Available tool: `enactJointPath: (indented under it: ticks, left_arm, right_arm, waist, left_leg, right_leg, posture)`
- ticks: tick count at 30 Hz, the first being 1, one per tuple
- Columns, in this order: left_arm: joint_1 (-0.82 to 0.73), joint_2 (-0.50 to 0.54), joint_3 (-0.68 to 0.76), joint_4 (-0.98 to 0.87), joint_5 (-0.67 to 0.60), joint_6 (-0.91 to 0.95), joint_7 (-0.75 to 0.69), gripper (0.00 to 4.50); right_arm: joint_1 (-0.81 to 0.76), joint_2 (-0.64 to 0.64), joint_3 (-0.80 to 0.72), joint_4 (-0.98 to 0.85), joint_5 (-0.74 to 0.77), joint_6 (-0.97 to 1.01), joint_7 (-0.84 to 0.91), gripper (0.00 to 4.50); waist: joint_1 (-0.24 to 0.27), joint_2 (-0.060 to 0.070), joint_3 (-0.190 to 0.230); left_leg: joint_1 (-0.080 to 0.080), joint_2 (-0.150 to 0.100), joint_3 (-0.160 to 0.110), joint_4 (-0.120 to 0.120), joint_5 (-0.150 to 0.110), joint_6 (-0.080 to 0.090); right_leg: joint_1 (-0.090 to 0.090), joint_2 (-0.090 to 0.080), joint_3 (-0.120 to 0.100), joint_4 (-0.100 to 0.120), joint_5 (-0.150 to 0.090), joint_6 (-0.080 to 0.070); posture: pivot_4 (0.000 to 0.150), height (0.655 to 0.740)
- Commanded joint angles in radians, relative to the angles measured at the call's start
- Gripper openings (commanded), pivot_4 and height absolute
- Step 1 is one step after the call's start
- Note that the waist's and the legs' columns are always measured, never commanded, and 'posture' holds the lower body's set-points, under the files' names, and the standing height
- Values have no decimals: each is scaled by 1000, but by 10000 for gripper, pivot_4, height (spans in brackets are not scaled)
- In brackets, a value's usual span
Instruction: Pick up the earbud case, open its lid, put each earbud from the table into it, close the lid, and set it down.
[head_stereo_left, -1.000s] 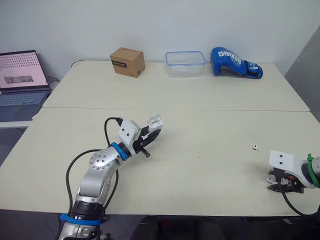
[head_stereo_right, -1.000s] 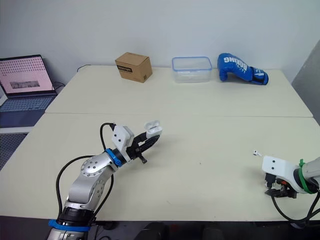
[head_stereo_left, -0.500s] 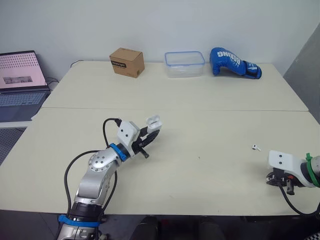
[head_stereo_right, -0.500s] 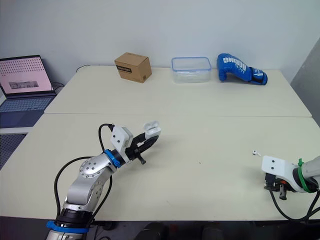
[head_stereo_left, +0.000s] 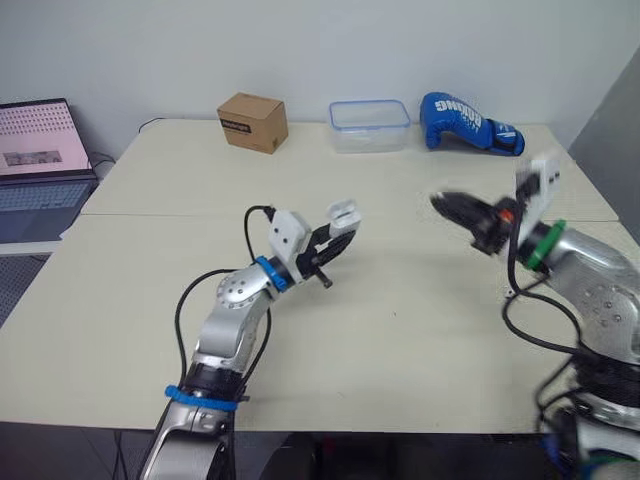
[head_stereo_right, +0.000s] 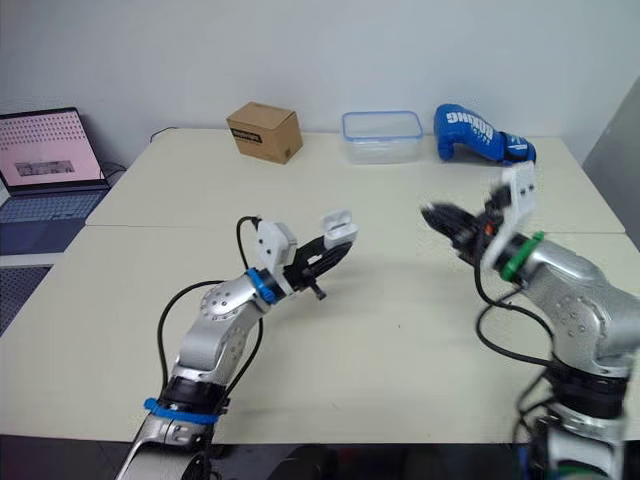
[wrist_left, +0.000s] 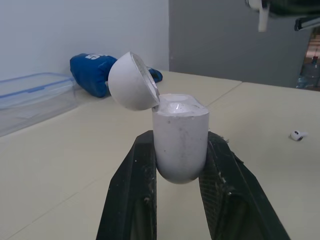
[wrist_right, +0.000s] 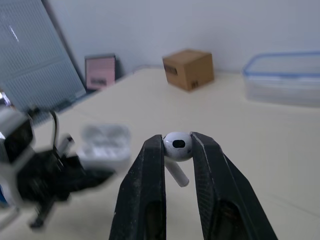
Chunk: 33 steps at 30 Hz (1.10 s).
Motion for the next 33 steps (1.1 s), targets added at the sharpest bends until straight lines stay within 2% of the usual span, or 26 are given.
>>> enactJointPath:
  ticks: [1, 11, 33]
  left_arm:
    - [-72, -44, 0, 27, -12, -35, 11, 7410]
    - [-115, -104, -16, 80, 12, -72, 28, 7410]
    - [-125, -114, -20, 71, 14, -77, 45, 7410]
  right_arm:
    - [-28, 106, -2, -52, 55, 0, -151, 3871]
    - [-23, 198, 113, 10, 26, -107, -228, 3871]
    - [9, 174, 235, 86, -14, -187, -224, 3871]
  waist:
    - [0, 0, 0]
    - [-30, 2, -1]
    - [-40, 2, -1]
  left_leg:
    - [-1, -1, 0, 0, 0, 0]
    - [2, -1, 1, 0, 0, 0]
    - [1, -1, 2, 0, 0, 0]
  right_leg:
    - [0, -1, 0, 0, 0, 0]
    - [-1, 2, 2, 3, 0, 0]
    - [-2, 2, 2, 3, 0, 0]
  posture:
    - [1500, 7400]
    - [1500, 7400]
    - [1500, 7400]
